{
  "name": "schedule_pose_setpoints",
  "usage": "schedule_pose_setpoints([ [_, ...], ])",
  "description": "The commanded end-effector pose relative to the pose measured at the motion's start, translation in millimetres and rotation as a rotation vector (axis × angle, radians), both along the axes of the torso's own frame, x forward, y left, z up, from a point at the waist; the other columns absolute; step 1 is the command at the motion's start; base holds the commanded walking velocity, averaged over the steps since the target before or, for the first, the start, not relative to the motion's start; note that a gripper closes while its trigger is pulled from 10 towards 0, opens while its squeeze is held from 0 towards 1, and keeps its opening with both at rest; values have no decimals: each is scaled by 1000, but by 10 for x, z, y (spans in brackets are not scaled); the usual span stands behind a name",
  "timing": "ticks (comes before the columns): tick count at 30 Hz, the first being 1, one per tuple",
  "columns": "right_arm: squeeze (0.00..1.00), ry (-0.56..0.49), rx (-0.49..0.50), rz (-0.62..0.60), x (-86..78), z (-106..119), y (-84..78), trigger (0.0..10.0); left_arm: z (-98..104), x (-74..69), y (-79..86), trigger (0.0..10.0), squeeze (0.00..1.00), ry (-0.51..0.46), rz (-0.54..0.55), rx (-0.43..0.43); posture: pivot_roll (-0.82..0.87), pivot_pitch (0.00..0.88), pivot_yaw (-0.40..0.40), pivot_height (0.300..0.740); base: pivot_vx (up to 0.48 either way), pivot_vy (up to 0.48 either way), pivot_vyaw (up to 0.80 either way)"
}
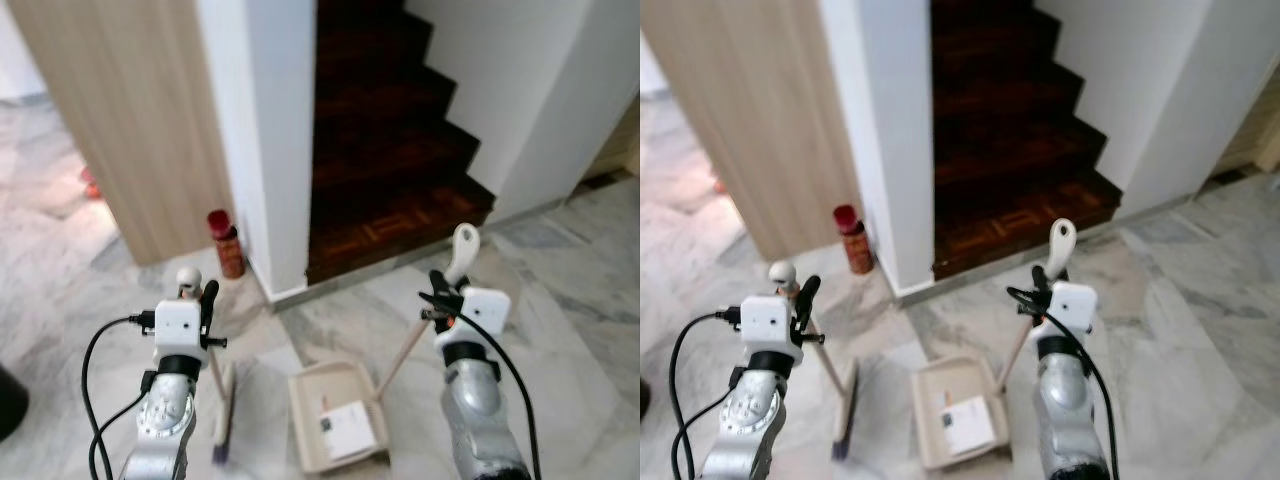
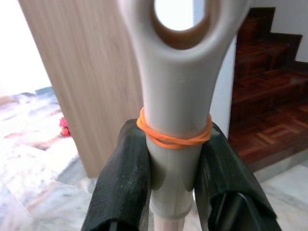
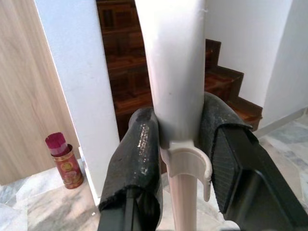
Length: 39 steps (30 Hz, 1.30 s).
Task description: Sweep floor
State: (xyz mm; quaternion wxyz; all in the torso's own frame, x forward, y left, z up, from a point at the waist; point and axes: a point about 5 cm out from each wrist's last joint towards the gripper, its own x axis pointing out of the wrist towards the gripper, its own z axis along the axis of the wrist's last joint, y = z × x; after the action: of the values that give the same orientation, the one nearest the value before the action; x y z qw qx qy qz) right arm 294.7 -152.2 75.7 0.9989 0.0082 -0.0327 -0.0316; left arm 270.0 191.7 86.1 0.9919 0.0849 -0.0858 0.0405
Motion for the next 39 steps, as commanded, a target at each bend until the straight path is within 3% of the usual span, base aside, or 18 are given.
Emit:
schedule_pose_setpoints([
  [1, 0, -62, -4, -25, 35, 135, -83, 10000, 101, 30, -14, 10000, 0, -41, -11, 19, 36, 0, 0, 740, 0, 304, 800],
  [11, 0, -61, 1, -22, 34, 130, -73, 10000, 110, 30, -22, 10000, 0, -42, -18, 19, 37, 0, 2, 740, 0, 303, 734],
  [28, 0, -60, -6, -10, 45, 130, -73, 10000, 124, 52, -40, 10000, 0, -45, -35, 21, 39, 0, 7, 740, 0, 304, 0],
  [39, 0, -59, 0, -6, 36, 122, -66, 10000, 130, 48, -43, 10000, 0, -43, -37, 22, 44, 0, 4, 740, 0, 302, 800],
])
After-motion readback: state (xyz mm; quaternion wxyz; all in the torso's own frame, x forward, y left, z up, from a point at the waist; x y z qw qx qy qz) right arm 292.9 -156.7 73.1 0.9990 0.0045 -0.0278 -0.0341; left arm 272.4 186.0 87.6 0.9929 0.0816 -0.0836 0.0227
